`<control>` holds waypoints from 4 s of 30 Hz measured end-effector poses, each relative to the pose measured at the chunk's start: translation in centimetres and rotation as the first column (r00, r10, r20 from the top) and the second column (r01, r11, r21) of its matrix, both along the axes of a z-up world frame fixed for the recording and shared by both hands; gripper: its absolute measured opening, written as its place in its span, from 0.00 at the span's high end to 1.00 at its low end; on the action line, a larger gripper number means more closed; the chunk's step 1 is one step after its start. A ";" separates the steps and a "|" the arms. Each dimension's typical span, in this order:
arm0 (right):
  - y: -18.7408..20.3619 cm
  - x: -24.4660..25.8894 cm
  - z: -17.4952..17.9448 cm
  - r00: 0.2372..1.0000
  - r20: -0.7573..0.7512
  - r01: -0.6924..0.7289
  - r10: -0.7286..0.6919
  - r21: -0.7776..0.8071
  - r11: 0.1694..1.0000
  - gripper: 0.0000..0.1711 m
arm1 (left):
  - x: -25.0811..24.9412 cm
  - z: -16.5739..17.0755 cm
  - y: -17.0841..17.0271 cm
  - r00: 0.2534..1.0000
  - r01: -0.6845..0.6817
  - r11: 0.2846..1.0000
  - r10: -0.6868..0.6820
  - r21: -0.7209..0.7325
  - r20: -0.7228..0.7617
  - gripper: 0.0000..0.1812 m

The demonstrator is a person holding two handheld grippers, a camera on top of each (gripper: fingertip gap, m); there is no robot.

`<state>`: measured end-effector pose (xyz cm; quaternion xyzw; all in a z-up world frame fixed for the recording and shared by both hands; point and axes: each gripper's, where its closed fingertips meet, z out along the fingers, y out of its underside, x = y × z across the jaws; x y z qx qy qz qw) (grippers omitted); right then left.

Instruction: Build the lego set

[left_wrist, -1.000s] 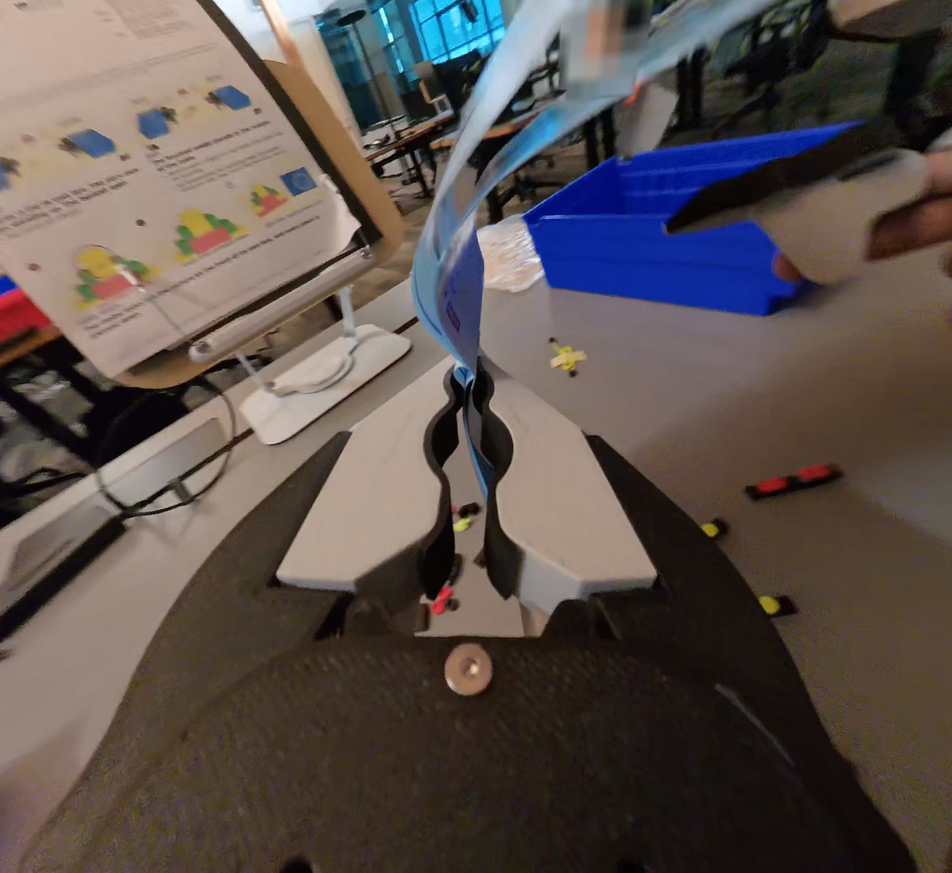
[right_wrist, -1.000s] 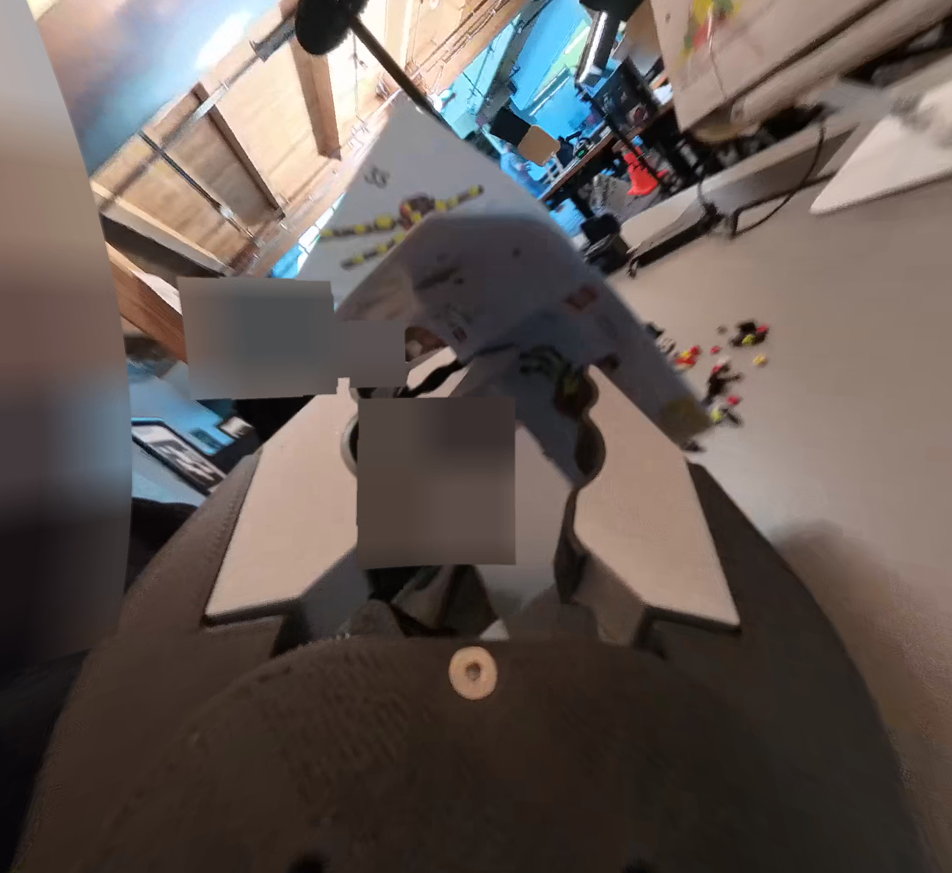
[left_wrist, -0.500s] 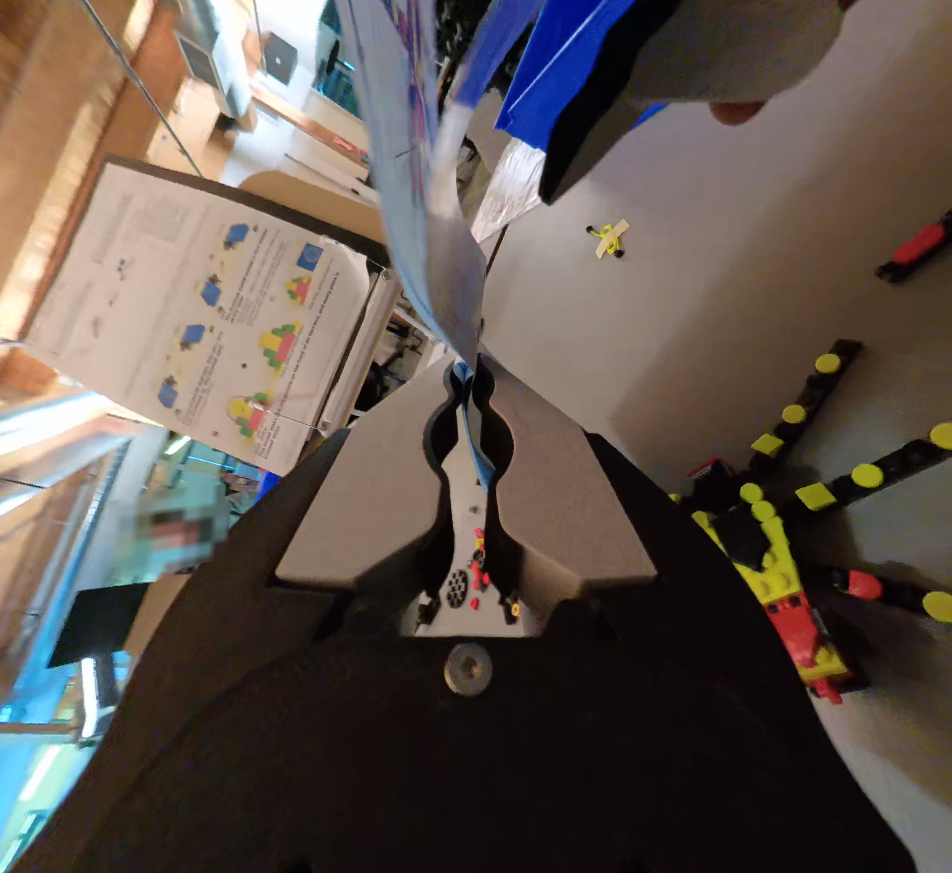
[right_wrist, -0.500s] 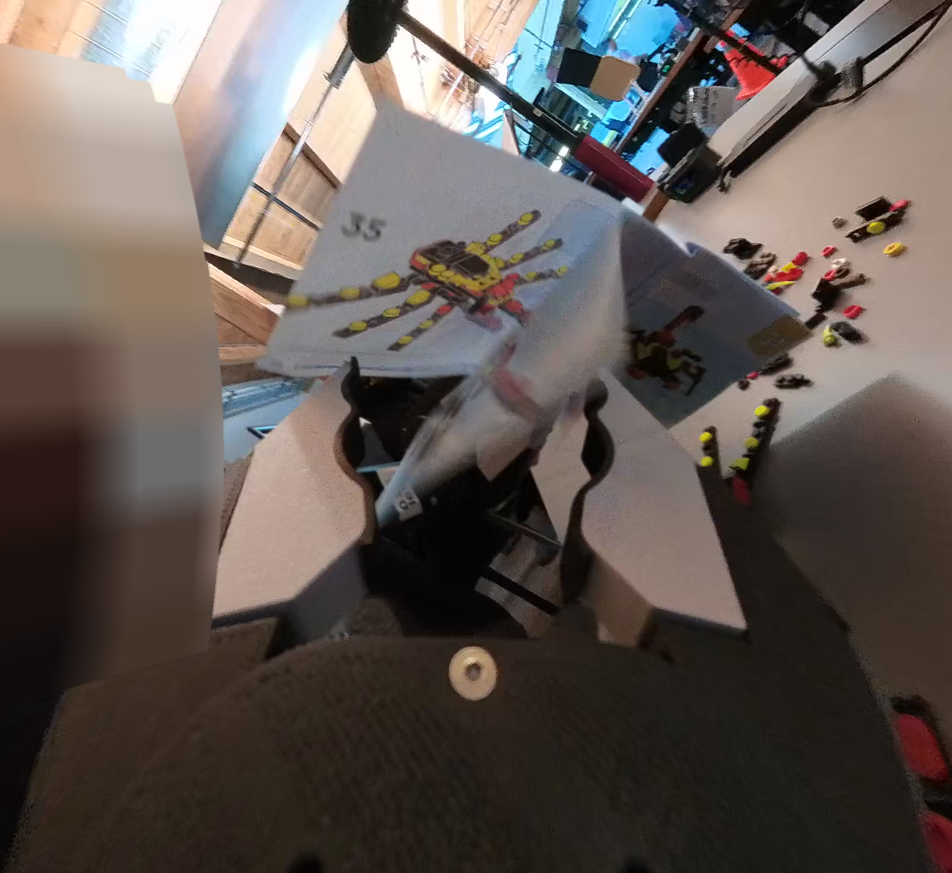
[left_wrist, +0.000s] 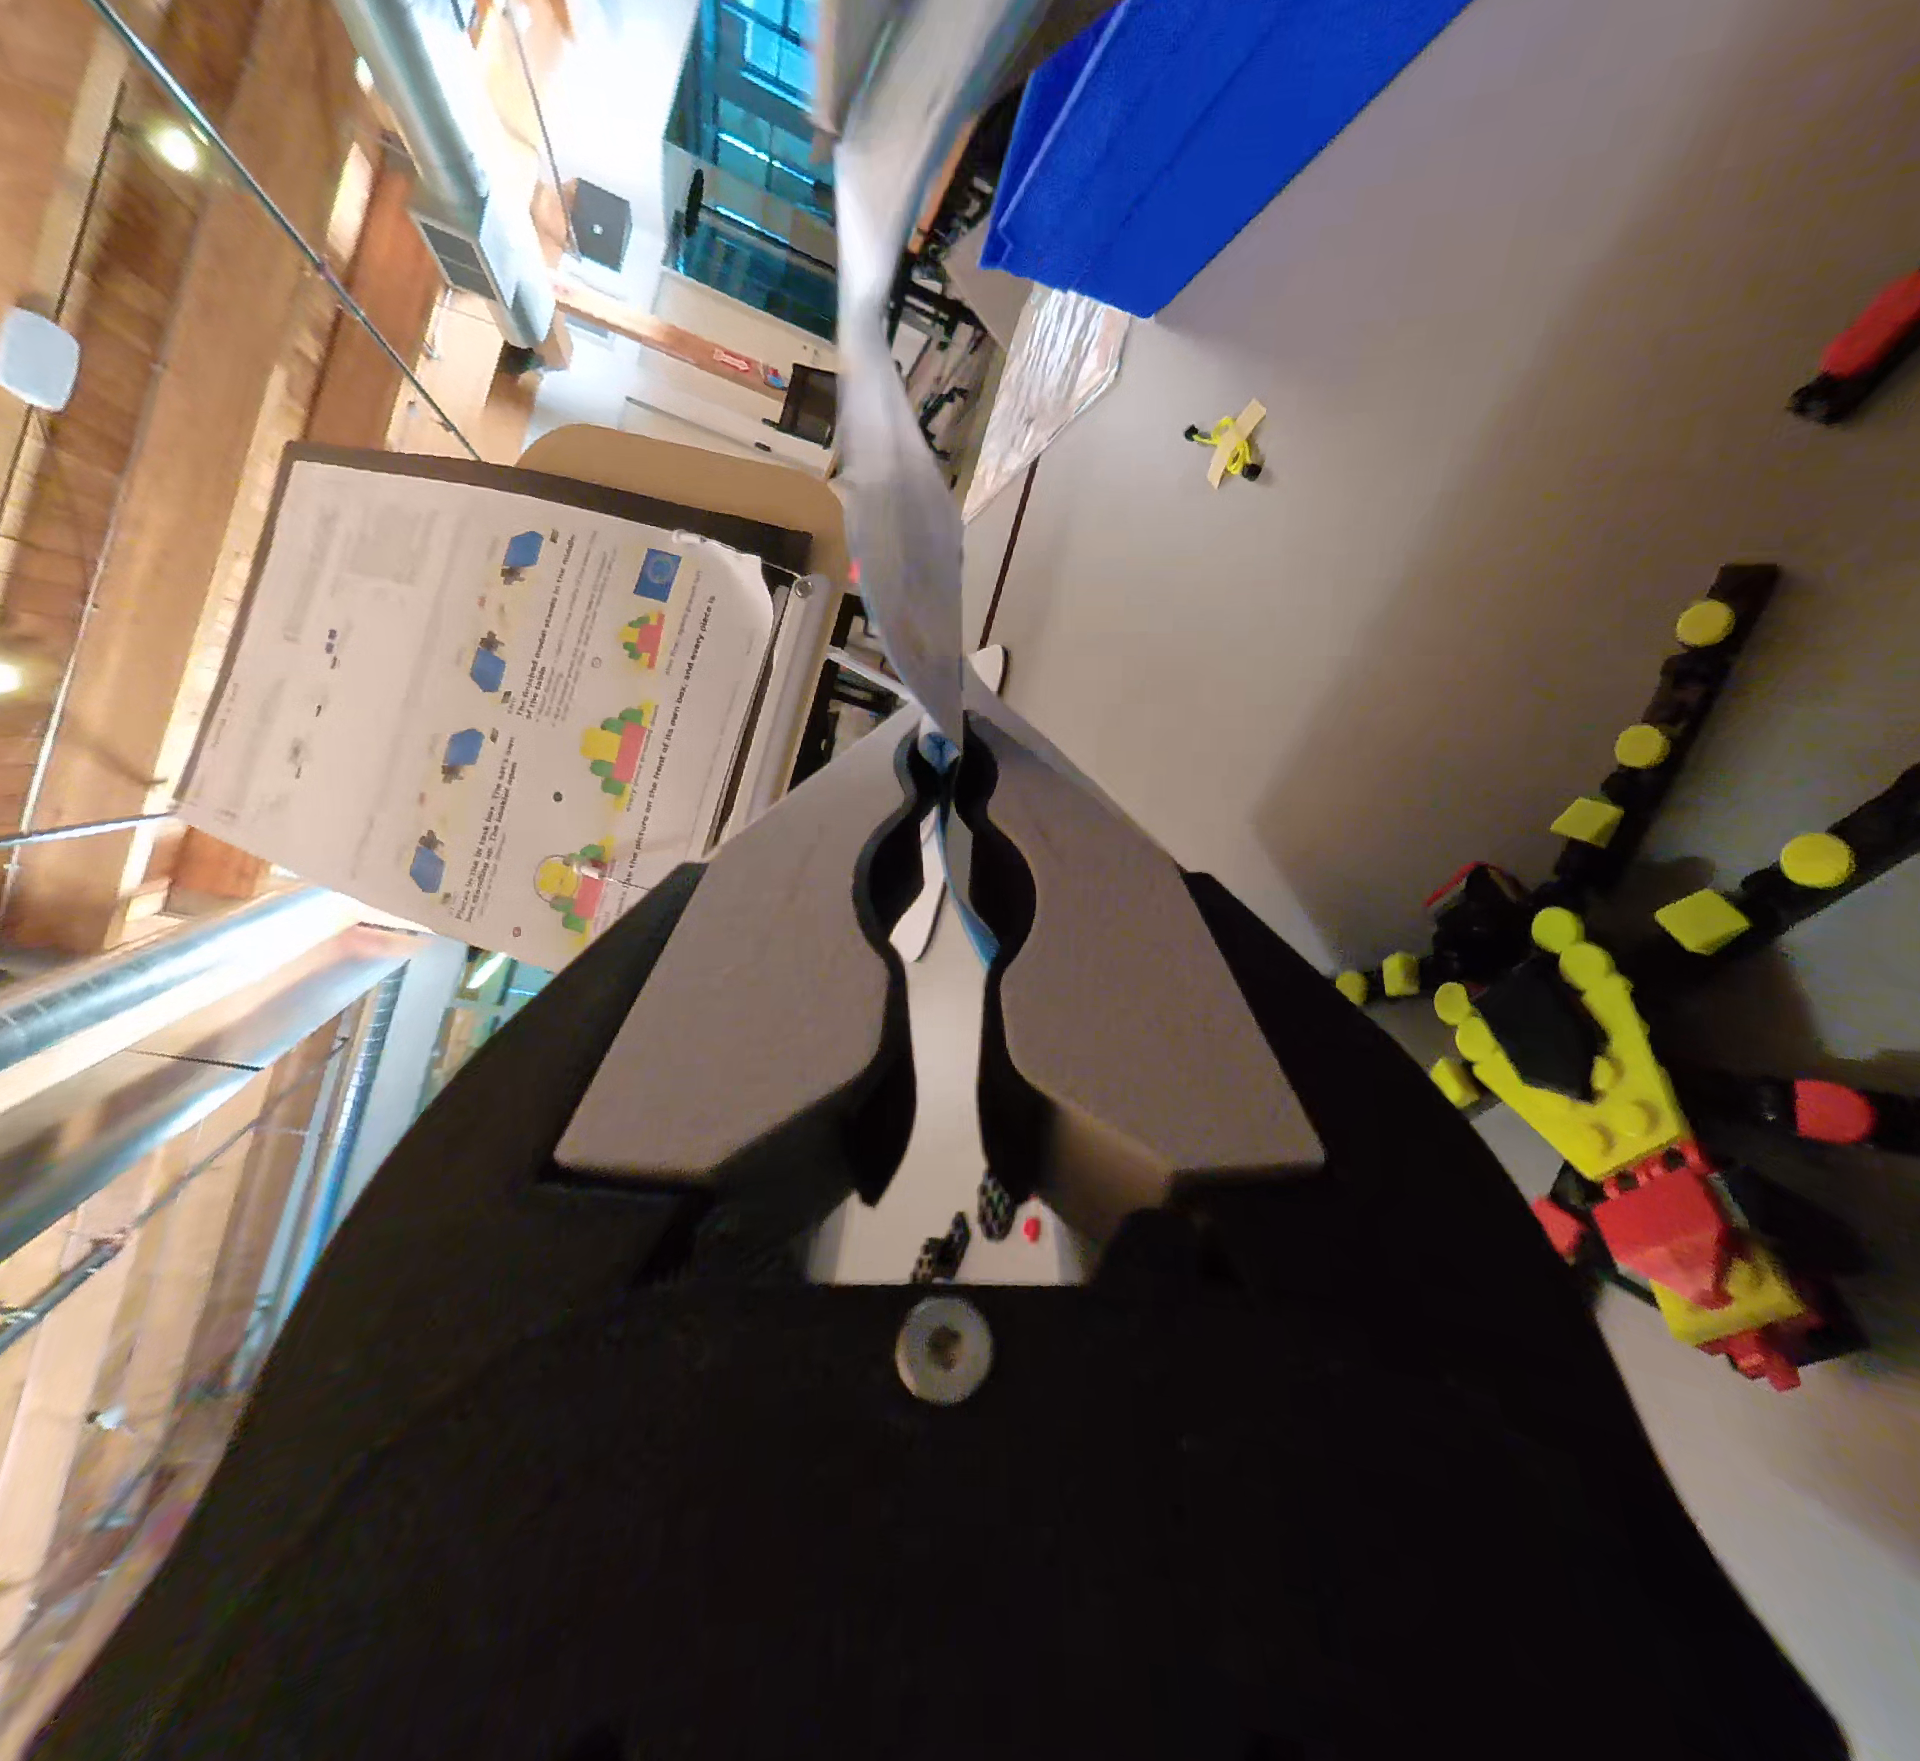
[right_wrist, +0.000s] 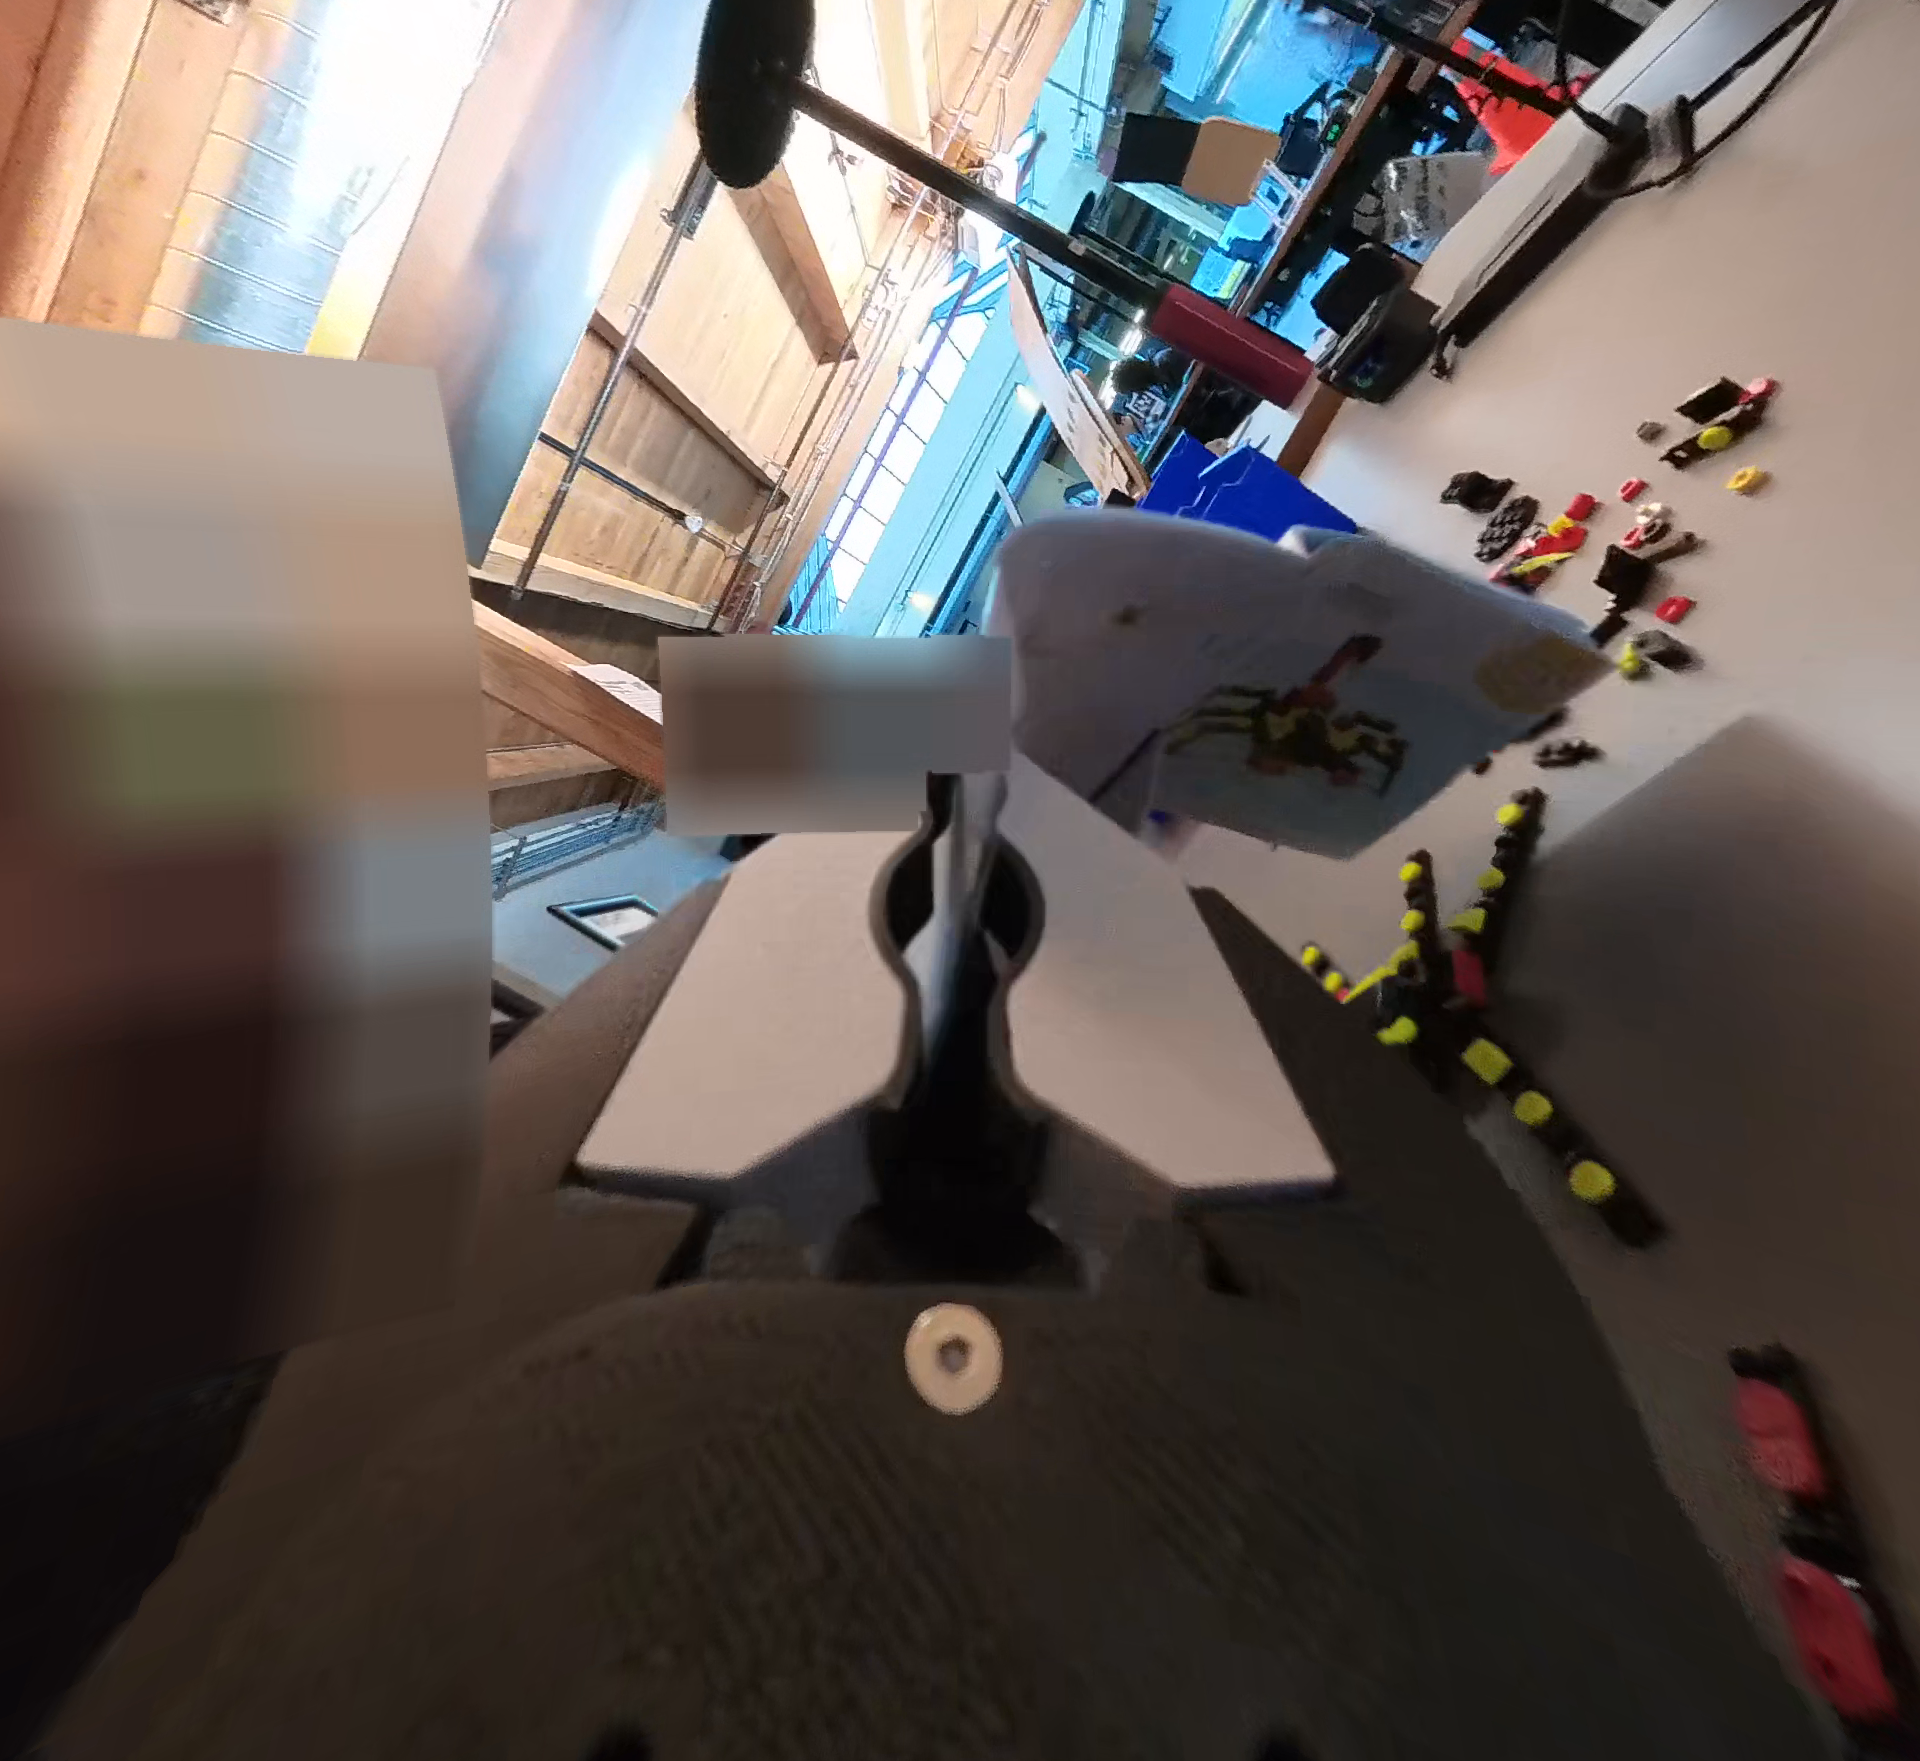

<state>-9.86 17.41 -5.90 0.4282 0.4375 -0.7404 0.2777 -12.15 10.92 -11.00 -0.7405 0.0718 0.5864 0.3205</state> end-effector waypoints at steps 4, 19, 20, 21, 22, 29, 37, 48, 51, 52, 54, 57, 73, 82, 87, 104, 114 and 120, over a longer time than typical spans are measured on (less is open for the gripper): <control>-0.1 -0.8 -0.1 0.999 -0.044 0.010 -0.006 0.100 0.995 1.00 | -0.7 0.0 -0.5 0.995 -0.044 0.993 0.034 0.113 0.092 0.99; -5.3 -17.7 6.3 0.975 -0.182 -0.101 0.124 0.130 0.986 1.00 | -0.2 0.1 -8.1 0.825 -0.282 0.810 -0.070 0.515 0.561 0.81; -5.7 -18.4 6.0 0.972 -0.184 -0.122 0.147 0.139 0.983 1.00 | -0.2 0.1 -8.5 0.829 -0.279 0.810 -0.068 0.516 0.555 0.82; -6.0 -19.0 5.5 0.968 -0.181 -0.145 0.173 0.154 0.977 1.00 | -0.2 0.0 -8.8 0.833 -0.275 0.813 -0.066 0.514 0.549 0.82; -6.0 -19.7 4.9 0.966 -0.176 -0.158 0.188 0.170 0.973 1.00 | -0.3 0.0 -9.0 0.836 -0.274 0.813 -0.064 0.514 0.546 0.83; -1.5 -25.2 -6.9 0.971 0.064 -0.229 0.231 0.535 0.814 1.00 | -1.1 -0.9 -9.4 0.803 -0.288 0.787 -0.112 0.545 0.585 0.84; 4.9 -29.9 -14.6 0.983 0.180 -0.174 0.049 0.792 0.585 0.88 | -2.1 -2.3 -9.7 0.773 -0.328 0.776 -0.107 0.539 0.625 0.85; 5.3 -26.7 -9.3 0.971 -0.239 0.225 0.028 0.941 0.253 0.62 | -2.5 -3.4 -9.9 0.742 -0.353 0.768 -0.119 0.535 0.660 0.85; 2.1 -20.7 -7.9 0.922 -0.316 0.269 0.224 0.938 0.218 0.65 | -2.5 -3.5 -10.1 0.733 -0.359 0.761 -0.128 0.541 0.668 0.85; 1.6 -18.6 -7.7 0.897 -0.346 0.301 0.276 0.934 0.193 0.66 | -2.6 -3.6 -10.2 0.732 -0.360 0.760 -0.129 0.541 0.669 0.85; 1.5 -14.9 -7.7 0.841 -0.404 0.386 0.358 0.914 0.124 0.68 | -2.5 -3.7 -10.2 0.729 -0.360 0.761 -0.132 0.540 0.672 0.85; 2.2 -9.3 -8.0 0.767 -0.480 0.481 0.426 0.869 0.114 0.73 | -2.5 -4.0 -10.0 0.719 -0.366 0.758 -0.138 0.540 0.681 0.85; 1.8 6.7 -11.1 0.743 -0.477 0.237 0.470 0.844 0.482 0.76 | -0.9 -3.9 -5.7 0.703 -0.357 0.774 -0.146 0.523 0.696 0.84; 2.5 4.7 -12.0 0.788 -0.466 0.272 0.403 0.850 0.450 0.78 | 0.0 -5.9 -4.7 0.619 -0.326 0.795 -0.229 0.511 0.751 0.85; 3.1 3.2 -11.6 0.818 -0.472 0.285 0.328 0.829 0.481 0.79 | -0.1 -6.0 -5.2 0.613 -0.311 0.795 -0.251 0.521 0.749 0.85; 3.9 2.1 -11.8 0.861 -0.444 0.271 0.249 0.814 0.514 0.80 | -0.5 -7.5 -5.9 0.562 -0.328 0.816 -0.236 0.475 0.793 0.89; 4.0 2.1 -11.5 0.865 -0.442 0.272 0.236 0.810 0.520 0.83 | -1.5 -8.1 -6.8 0.491 -0.418 0.775 -0.247 0.474 0.836 0.91; 4.3 1.9 -11.1 0.870 -0.446 0.279 0.212 0.798 0.534 0.84 | -0.8 -8.4 -6.1 0.506 -0.364 0.822 -0.220 0.438 0.834 0.91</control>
